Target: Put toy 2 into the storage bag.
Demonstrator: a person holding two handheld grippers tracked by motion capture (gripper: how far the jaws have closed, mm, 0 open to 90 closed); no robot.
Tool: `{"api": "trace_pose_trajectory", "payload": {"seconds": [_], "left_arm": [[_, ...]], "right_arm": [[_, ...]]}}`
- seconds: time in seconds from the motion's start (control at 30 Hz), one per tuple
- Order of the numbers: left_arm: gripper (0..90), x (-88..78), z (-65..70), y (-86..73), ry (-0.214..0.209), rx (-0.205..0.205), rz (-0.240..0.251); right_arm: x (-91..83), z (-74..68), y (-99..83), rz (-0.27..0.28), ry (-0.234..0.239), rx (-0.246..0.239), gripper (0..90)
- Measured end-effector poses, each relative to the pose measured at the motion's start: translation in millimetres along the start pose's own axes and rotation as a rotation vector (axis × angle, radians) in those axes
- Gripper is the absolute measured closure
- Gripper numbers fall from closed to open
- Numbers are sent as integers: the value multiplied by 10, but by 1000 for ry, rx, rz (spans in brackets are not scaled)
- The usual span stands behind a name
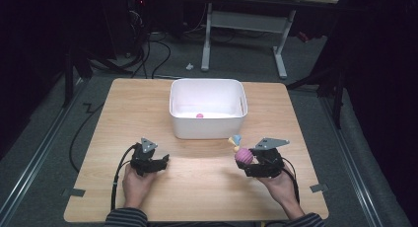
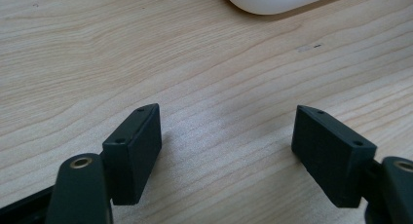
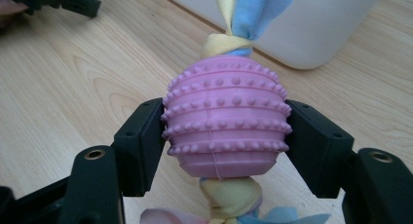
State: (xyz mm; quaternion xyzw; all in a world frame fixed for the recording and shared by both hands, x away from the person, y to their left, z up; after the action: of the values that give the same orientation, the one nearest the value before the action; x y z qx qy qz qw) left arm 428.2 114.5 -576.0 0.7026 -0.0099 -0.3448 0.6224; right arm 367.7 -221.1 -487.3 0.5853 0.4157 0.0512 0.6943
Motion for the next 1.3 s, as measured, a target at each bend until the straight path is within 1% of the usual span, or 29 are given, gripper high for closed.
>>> {"api": "trace_pose_trajectory", "payload": {"seconds": [0.1, 0.13, 0.17, 0.2, 0.27, 0.3, 0.4, 0.43, 0.5, 0.53, 0.57, 0.63, 0.67, 0.7, 0.8, 0.83, 0.93, 0.97, 1.0, 1.03, 1.07, 1.17, 1.23, 1.3], "left_arm": [[271, 0, 0, 0, 0, 0, 0], [271, 0, 0, 0, 0, 0, 0], [271, 0, 0, 0, 0, 0, 0], [271, -1, 0, 0, 0, 0, 0], [270, -1, 0, 0, 0, 0, 0], [270, -1, 0, 0, -1, 0, 0], [268, 0, 1, 0, -1, 0, 1], [268, -1, 1, 0, -2, 0, 0], [268, -1, 1, -1, -2, 0, -1], [267, -1, 1, -1, -2, 0, -1], [266, -1, 1, -1, -2, 1, -1], [266, 0, 1, -1, -3, 1, -1], [266, 0, 1, -1, -3, 1, -1], [266, 1, 1, 0, -2, 1, 0], [267, 2, 1, 0, -1, 1, 1], [267, 1, 2, 0, 0, 2, 0], [267, 1, 2, 0, 0, 1, 0], [268, 3, 0, 1, 1, 0, 1], [269, 4, -1, 2, 1, 0, 0], [269, 4, -1, 2, 1, 0, 0], [269, 4, -1, 2, 1, 0, 0], [268, 3, 0, 1, 2, 1, 0], [268, 4, -1, 2, 1, 0, 0], [267, 4, 0, 2, 1, 1, 0]], "right_arm": [[-28, 24, 88, 10, 11, -4, 348], [-28, 24, 88, 10, 11, -4, 348], [-45, 32, 135, 17, 15, -5, 348], [-50, 33, 156, 19, 17, 1, 348], [-52, 37, 176, 19, 19, -3, 348], [-59, 44, 223, 9, 21, -12, 348], [-78, 37, 269, 14, 23, -17, 349], [-116, 26, 338, 26, 28, -18, 349], [-141, 27, 396, 32, 30, -17, 349], [-141, 27, 396, 32, 30, -17, 349], [-173, 45, 477, 40, 24, -23, 350], [-206, 64, 548, 51, 26, -21, 349], [-206, 64, 548, 51, 26, -21, 349], [-254, 101, 637, 65, 25, -20, 350], [-279, 139, 691, 67, 24, -15, 350], [-286, 194, 756, 68, 24, -11, 351], [-292, 227, 809, 70, 29, -4, 351], [-278, 286, 888, 71, 27, -2, 351], [-273, 308, 918, 69, 20, -8, 350], [-266, 336, 962, 69, 4, -18, 350], [-257, 358, 1006, 68, 2, -16, 349], [-243, 393, 1133, 79, -7, -23, 349], [-223, 411, 1199, 79, -4, -22, 349], [-187, 448, 1267, 79, -12, -19, 349]]}}
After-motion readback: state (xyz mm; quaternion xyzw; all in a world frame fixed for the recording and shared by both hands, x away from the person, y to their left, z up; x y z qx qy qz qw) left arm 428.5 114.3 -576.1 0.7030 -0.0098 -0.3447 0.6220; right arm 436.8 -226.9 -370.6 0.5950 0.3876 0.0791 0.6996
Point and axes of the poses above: each handheld gripper's, and its own axes: x roughly forward along the jaws, y roughly out of its top, z roughly to its right, the point moved 6 cm from there along x, roughly forward along the jaws, and after that the axes turned 14 degrees about z, right-handed, at the moved point
